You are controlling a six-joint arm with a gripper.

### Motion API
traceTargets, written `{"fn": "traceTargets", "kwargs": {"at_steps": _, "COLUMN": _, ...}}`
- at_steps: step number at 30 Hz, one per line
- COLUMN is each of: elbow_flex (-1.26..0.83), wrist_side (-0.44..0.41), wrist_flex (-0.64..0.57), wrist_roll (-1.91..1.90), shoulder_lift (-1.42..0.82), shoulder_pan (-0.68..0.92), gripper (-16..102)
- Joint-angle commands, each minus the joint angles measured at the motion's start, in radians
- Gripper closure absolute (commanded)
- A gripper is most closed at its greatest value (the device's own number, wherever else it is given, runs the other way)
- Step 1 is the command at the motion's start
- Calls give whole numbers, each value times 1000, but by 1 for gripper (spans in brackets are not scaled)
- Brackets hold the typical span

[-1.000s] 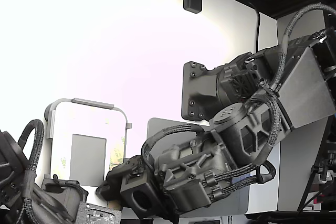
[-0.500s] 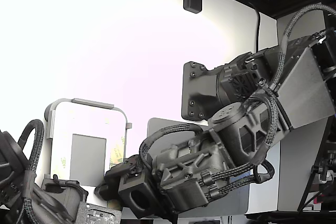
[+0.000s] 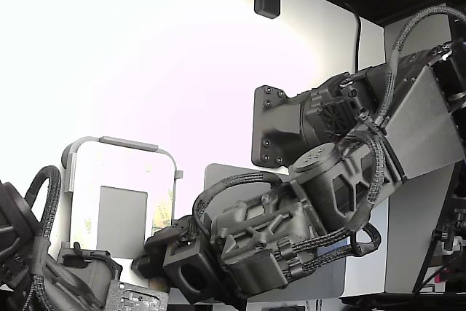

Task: Peel off protective film from adhesive tape.

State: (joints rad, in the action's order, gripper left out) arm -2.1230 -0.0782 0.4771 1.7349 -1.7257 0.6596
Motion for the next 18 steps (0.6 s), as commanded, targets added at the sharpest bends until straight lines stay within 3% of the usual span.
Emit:
{"fn": "traceTargets", "kwargs": {"at_steps": 1, "elbow_flex": 26, "wrist_side": 2, "wrist_flex": -3, "wrist_roll": -2, "shoulder_lift": -18, "shoulder_pan": -12, "gripper": 96}}
{"fn": "traceTargets", "kwargs": {"at_steps": 18, "elbow_flex": 35, "wrist_side": 8, "wrist_flex": -3, "wrist_roll": -5, "shoulder_lift": -8, "shoulder_pan": -12, "gripper": 96}}
